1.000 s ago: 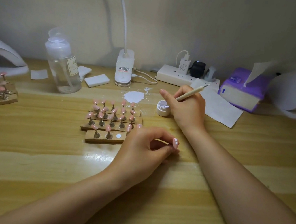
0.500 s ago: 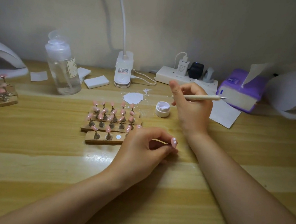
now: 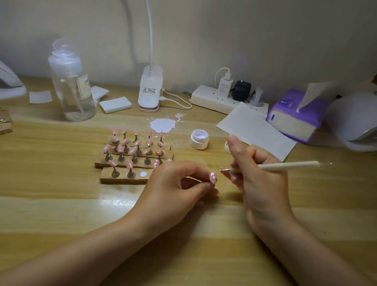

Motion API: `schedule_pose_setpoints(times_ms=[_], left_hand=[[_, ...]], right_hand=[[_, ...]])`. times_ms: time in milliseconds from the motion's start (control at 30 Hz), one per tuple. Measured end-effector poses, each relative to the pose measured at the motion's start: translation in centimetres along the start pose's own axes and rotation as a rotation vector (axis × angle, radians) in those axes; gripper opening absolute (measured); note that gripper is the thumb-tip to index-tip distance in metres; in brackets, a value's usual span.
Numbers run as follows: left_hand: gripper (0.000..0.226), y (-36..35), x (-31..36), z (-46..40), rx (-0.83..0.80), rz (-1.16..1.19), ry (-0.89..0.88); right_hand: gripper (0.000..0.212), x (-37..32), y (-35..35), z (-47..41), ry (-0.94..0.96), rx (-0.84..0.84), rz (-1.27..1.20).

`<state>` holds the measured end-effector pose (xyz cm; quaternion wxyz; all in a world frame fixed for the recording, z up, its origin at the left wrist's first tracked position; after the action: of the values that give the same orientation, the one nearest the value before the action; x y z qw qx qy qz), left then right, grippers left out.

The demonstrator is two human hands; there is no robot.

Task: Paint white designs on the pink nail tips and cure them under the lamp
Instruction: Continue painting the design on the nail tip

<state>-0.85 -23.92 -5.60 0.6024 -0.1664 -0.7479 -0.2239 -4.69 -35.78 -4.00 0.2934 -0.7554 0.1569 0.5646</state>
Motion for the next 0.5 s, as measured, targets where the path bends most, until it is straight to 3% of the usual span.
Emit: schedule_pose_setpoints(times_ms=[167,500], left_hand=[[0.015,0.1,-0.1,-0.1,-0.014,-0.014,-0.022],[0.015,-0.1,-0.3,-0.2,-0.034,-0.024,-0.013]], right_hand=[[0.039,0.3,-0.5,0.7,0.025,-0.079,0.005],[0.038,1.2,0.3,-0.1,0.041,-0.031,0.065]])
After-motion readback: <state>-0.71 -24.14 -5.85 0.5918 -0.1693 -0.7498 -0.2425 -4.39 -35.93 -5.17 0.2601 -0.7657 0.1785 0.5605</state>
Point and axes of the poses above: each hand's wrist, its own z-axis away from the middle knuckle, its own y-axis out of the back of the hand, x = y × z, the point moved 5 cm from there along -z, towards the middle knuckle, and after that the axes turned 4 degrees about x, right-handed, at the moved point
